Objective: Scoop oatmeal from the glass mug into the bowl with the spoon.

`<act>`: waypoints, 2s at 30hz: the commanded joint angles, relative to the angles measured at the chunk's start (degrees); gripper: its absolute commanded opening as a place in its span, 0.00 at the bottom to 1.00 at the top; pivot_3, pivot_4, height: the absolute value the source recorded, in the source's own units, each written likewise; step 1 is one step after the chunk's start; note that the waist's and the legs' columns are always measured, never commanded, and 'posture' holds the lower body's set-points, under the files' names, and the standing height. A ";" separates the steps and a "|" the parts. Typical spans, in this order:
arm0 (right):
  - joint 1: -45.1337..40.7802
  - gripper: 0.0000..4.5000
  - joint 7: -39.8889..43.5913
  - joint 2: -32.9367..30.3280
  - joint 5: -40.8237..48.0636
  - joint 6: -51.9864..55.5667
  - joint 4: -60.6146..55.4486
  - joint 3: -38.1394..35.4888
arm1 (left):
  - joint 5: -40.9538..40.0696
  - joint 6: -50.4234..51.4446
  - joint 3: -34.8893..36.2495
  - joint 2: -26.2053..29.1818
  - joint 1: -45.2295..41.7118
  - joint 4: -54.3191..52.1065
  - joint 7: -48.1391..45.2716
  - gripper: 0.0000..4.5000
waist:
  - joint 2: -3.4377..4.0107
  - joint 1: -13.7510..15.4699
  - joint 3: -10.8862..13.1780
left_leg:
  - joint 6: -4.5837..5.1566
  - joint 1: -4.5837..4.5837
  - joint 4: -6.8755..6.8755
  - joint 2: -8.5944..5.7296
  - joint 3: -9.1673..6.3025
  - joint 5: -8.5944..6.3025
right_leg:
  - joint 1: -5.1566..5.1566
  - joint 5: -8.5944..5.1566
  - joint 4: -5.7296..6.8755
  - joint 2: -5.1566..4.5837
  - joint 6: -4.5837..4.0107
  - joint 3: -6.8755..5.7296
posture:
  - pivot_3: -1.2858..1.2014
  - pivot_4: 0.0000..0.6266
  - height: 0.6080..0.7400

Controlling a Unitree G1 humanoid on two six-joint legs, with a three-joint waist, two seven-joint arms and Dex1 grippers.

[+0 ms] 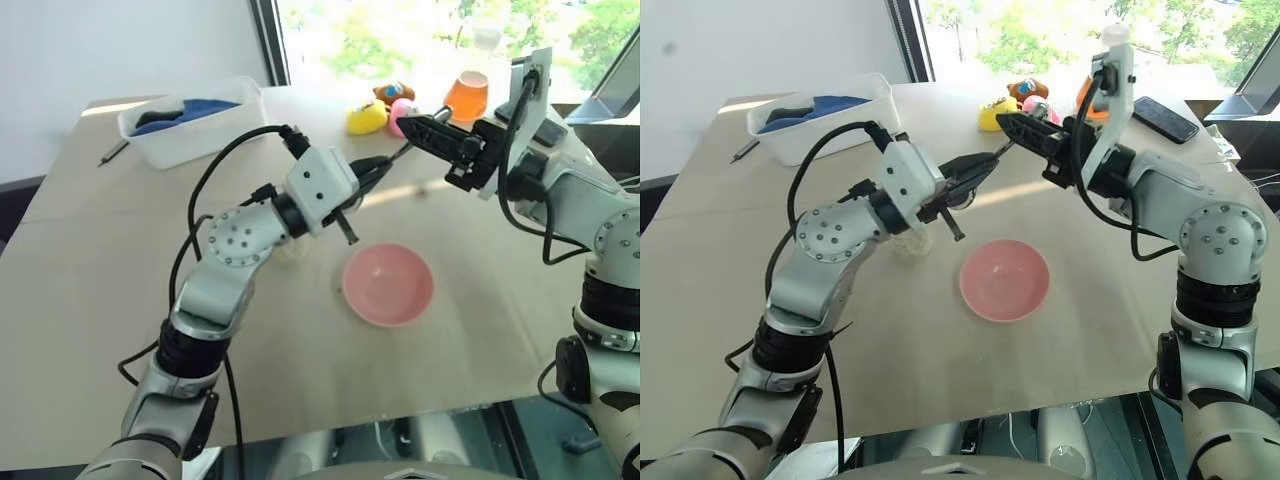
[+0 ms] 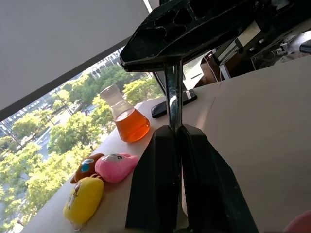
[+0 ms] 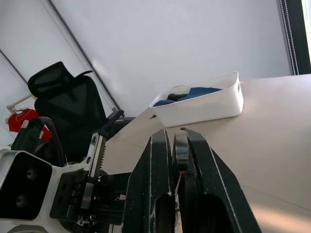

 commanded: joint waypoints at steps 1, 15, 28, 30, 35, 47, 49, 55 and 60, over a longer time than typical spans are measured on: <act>-0.90 0.00 0.88 0.00 0.65 -1.05 -1.62 -1.35 | 1.68 -1.56 2.19 0.49 0.47 -2.02 1.62 0.33 | 0.00 -0.01 0.00 | 0.00 0.00 0.00 0.00 0.00 0.00 | 0.00 0.00 0.00 0.00 0.00 0.00 | 0.52 0.24 1.00; -0.12 0.00 7.15 -3.79 -3.88 -1.34 7.34 -3.92 | -12.89 13.61 31.36 -3.74 6.71 -18.54 18.20 0.58 | -0.02 0.05 -0.01 | 0.00 0.00 0.08 0.02 0.06 0.00 | 0.00 0.03 0.00 0.01 0.04 0.06 | 0.52 0.24 1.00; 1.59 0.00 11.49 -6.76 -9.10 -0.72 10.56 -6.21 | -11.33 2.26 36.60 -9.28 46.29 -22.63 15.29 0.58 | -0.02 0.94 -0.03 | 0.04 0.14 -0.01 0.14 0.45 -0.03 | 0.05 0.15 -0.16 0.04 -0.04 0.43 | 0.52 0.24 1.00; 2.03 0.00 11.21 -6.55 -8.17 0.16 9.65 -6.81 | -10.22 -0.84 35.76 -8.80 47.25 -19.37 14.08 0.58 | -0.03 1.44 -0.04 | 0.04 0.16 -0.02 0.15 0.51 -0.03 | 0.05 0.17 -0.16 0.06 -0.06 0.47 | 0.52 0.24 1.00; 3.03 0.00 10.17 -6.51 -8.46 0.88 7.95 -7.15 | -8.20 -6.11 32.34 -7.13 44.90 -11.44 11.88 0.58 | -0.03 1.46 -0.06 | 0.07 0.18 0.03 0.19 0.54 0.00 | 0.10 0.30 -0.16 0.09 -0.14 0.47 | 0.52 0.24 1.00; 3.62 0.00 6.55 -6.12 -7.79 1.23 5.44 -8.39 | -5.52 -12.79 27.79 -3.44 38.59 1.58 9.01 0.58 | -0.01 1.29 -0.07 | 0.08 0.13 -0.03 0.23 0.62 -0.01 | 0.01 0.36 -0.25 0.09 -0.05 0.55 | 0.52 0.24 1.00; 3.65 0.00 6.31 -6.15 -7.58 1.46 5.23 -8.57 | -4.86 -13.52 26.81 -3.02 37.90 2.96 8.80 0.58 | -0.01 1.29 -0.07 | 0.08 0.13 -0.03 0.23 0.62 -0.01 | 0.01 0.36 -0.25 0.09 -0.04 0.55 | 0.52 0.24 1.00; 3.60 0.00 5.53 -6.29 -7.31 2.13 4.84 -9.00 | -3.71 -16.14 25.44 -2.35 33.40 9.07 8.98 0.58 | -0.01 1.29 -0.07 | 0.08 0.13 -0.02 0.24 0.59 -0.01 | 0.01 0.37 -0.24 0.10 -0.03 0.53 | 0.52 0.24 1.00; 3.50 0.00 5.98 -6.54 -7.96 2.26 5.06 -8.63 | -3.07 -17.21 23.90 -2.21 30.31 12.98 8.67 0.58 | -0.01 1.29 -0.07 | 0.08 0.13 -0.03 0.23 0.61 -0.01 | 0.01 0.38 -0.24 0.09 -0.02 0.55 | 0.52 0.24 1.00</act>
